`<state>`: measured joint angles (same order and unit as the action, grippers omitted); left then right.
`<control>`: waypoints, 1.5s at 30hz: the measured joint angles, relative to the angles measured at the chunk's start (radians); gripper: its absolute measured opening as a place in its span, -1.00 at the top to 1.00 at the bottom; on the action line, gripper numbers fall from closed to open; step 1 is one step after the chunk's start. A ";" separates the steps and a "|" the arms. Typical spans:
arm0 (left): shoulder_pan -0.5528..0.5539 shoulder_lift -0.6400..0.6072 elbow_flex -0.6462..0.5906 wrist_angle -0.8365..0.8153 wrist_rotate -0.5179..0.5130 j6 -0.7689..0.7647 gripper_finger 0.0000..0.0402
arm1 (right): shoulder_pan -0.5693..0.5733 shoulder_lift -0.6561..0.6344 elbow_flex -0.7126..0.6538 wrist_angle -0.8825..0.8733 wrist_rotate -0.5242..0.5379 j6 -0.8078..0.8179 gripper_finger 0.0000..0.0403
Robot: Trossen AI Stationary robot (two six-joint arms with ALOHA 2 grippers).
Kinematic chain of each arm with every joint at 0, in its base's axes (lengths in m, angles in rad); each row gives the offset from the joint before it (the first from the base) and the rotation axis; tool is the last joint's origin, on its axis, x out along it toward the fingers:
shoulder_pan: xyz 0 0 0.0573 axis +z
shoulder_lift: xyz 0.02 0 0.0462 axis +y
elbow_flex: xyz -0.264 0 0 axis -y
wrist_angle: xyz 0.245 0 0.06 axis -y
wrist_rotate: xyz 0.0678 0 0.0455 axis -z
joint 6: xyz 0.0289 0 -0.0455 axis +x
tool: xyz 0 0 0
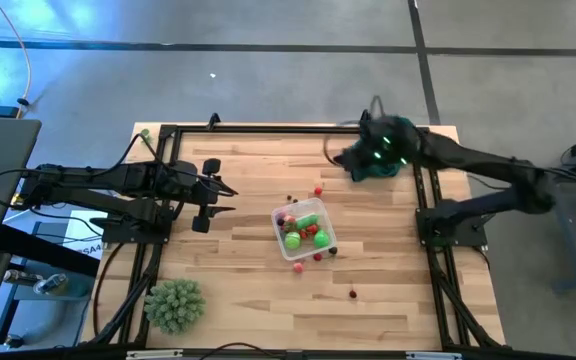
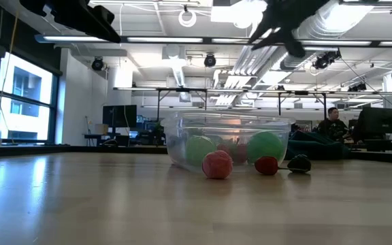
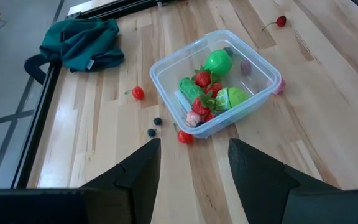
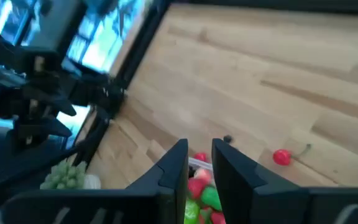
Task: Pick and placing Produce into tupperware
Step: Put the red cherry into the transparent container
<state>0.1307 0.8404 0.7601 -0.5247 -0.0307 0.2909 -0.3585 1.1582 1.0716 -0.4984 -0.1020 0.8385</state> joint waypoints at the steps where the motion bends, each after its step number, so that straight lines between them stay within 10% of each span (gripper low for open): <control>1: 0.000 0.000 0.000 0.000 0.000 0.000 0.11 | -0.033 0.042 0.022 0.000 -0.055 -0.007 0.68; 7: 0.000 0.000 0.000 0.000 0.000 0.000 0.11 | -0.112 0.267 0.202 -0.153 -0.179 -0.051 0.67; 19: 0.000 0.000 0.000 0.000 0.000 0.000 0.11 | -0.094 0.636 0.592 -0.578 -0.003 -0.139 0.67; 45: 0.000 0.000 0.000 0.000 0.000 0.000 0.11 | -0.015 0.870 0.563 -0.581 0.146 0.119 0.67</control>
<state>0.1305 0.8402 0.7598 -0.5251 -0.0307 0.2909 -0.3730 2.0281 1.6348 -1.0796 0.0442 0.9577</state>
